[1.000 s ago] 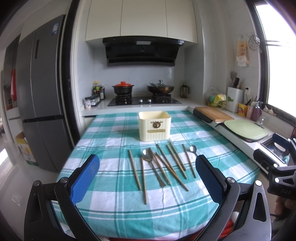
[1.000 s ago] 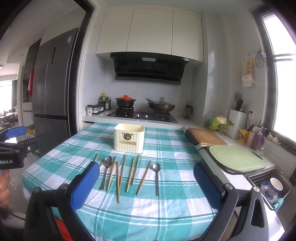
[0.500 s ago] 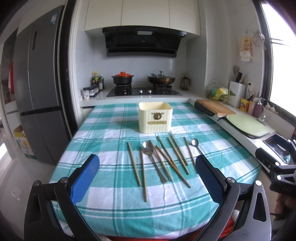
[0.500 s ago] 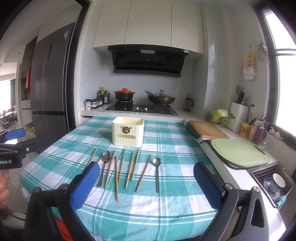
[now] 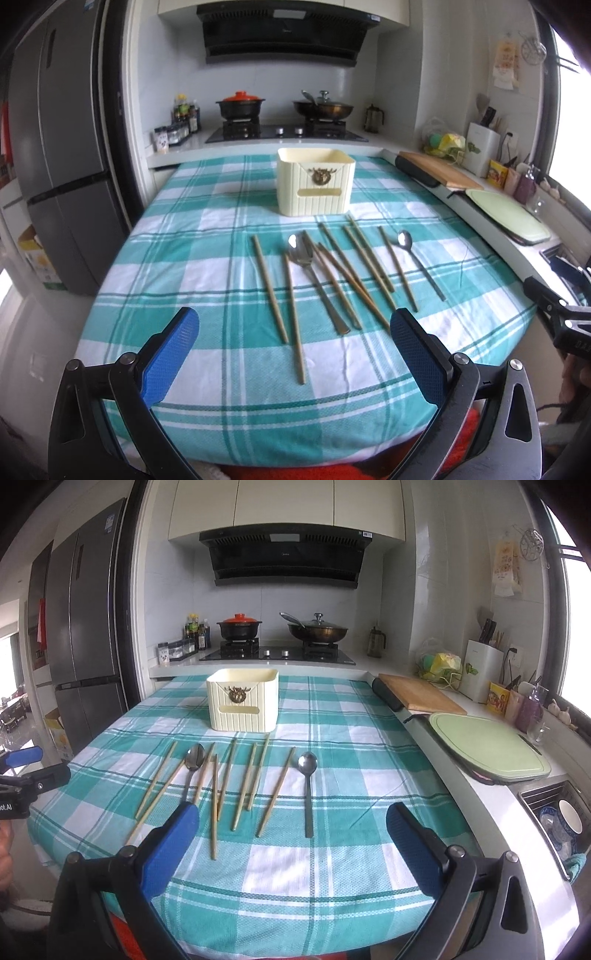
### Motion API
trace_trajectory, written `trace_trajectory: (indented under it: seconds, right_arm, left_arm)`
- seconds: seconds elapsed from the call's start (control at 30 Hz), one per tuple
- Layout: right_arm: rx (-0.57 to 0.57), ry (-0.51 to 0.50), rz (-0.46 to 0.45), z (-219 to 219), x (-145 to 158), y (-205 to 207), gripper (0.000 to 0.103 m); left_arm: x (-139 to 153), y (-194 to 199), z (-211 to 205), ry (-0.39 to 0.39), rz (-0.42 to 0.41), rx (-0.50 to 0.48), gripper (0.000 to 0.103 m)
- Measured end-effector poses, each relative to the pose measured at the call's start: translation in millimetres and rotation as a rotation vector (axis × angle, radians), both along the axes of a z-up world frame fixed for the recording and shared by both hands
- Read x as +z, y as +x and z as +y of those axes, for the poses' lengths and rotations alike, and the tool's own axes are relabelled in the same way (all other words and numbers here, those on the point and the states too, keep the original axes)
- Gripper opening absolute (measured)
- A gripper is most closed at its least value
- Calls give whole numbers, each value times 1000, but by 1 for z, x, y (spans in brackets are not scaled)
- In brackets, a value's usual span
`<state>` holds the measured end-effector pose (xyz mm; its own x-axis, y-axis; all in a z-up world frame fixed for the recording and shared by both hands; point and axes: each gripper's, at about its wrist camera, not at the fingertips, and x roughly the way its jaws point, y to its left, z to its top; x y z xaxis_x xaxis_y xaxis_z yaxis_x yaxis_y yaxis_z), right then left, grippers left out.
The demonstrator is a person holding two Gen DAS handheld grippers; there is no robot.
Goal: Organize utensils
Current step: 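Lower the left tool to a chopstick and close on it while the right tool grasps a spoon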
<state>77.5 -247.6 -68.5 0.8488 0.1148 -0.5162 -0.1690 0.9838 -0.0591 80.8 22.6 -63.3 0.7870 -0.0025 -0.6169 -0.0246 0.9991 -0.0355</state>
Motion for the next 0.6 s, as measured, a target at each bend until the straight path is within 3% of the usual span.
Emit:
trace_trajectory:
  seconds: [0.23, 0.6]
  right_arm:
    - [-36, 47, 103, -16, -19, 34, 103]
    - [-114, 28, 178, -38, -40, 75, 103]
  left_arm:
    - [-23, 52, 29, -32, 74, 95, 103]
    - [-57, 114, 40, 27, 173, 172, 103]
